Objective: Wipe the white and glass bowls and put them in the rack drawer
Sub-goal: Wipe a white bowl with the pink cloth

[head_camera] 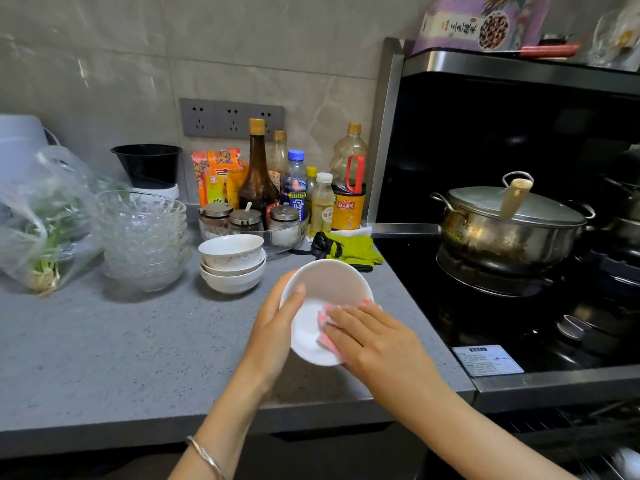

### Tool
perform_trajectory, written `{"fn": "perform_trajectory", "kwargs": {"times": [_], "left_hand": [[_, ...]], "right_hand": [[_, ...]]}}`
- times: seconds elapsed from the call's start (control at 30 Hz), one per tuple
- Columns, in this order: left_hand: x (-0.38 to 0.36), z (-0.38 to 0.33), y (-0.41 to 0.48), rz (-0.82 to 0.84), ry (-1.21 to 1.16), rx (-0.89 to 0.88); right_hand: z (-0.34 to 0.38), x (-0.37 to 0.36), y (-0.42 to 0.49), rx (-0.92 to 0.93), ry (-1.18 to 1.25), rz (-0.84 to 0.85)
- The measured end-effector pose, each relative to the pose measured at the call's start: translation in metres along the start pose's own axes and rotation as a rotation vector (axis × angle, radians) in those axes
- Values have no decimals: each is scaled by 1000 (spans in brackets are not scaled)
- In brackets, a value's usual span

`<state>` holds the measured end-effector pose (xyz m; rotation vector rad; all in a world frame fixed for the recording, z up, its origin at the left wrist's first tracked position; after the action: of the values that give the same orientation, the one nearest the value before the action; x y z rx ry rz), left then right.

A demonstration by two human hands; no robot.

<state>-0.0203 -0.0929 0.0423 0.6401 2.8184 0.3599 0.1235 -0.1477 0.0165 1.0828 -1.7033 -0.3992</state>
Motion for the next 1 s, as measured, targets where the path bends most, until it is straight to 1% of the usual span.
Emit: {"fn": "perform_trajectory", "kwargs": {"times": [0.07, 0.17, 0.2, 0.23, 0.3, 0.4, 0.47, 0.53, 0.6, 0.67, 0.7, 0.77, 0.83, 0.93, 1.0], "left_hand": [[-7, 2, -2, -2, -16, -29], [-19, 9, -6, -105, -130, -1], [-20, 11, -6, -133, -150, 13], [-19, 10, -5, -139, -149, 23], [-10, 6, -1, -91, -118, 44], [2, 0, 3, -14, -65, 62], [-1, 2, 2, -8, -56, 25], [-12, 10, -3, -77, -120, 8], [-24, 17, -10, -162, -210, 36], [-23, 18, -10, -223, -237, 73], [-20, 16, -7, -222, -228, 87], [-7, 11, 0, -149, -160, 83], [-1, 5, 4, -81, -95, 42], [-8, 8, 1, -78, -129, -9], [-19, 15, -3, -122, -195, -17]], "right_hand": [[6, -2, 4, -50, -21, 5], [24, -2, 13, -191, 68, -31], [28, -3, 14, -212, 99, -31], [31, -5, 13, -212, 122, -35], [25, -6, 7, -141, 119, -63], [9, -3, 1, -60, 10, -27], [6, -3, 2, -72, -37, -11], [13, -2, 9, -130, -20, 2], [22, -1, 16, -202, 50, 27], [29, -6, 17, -230, 107, 40], [27, -8, 15, -200, 118, 6], [17, -8, 10, -98, 134, -35], [3, -8, 6, -35, 60, -25], [1, -5, 12, -78, -4, 25], [12, -4, 18, -175, 59, 46]]}}
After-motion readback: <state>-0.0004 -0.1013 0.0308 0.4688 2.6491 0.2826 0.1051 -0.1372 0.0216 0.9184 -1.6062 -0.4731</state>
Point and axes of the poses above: each hand's wrist, its own y-axis towards the middle knuckle, its own x-axis out of the back of the hand, z = x × y, the point moved 1 cm from there along y, towards the middle knuckle, and after that the axes turned 6 degrees about z, right-handed, at the moved point
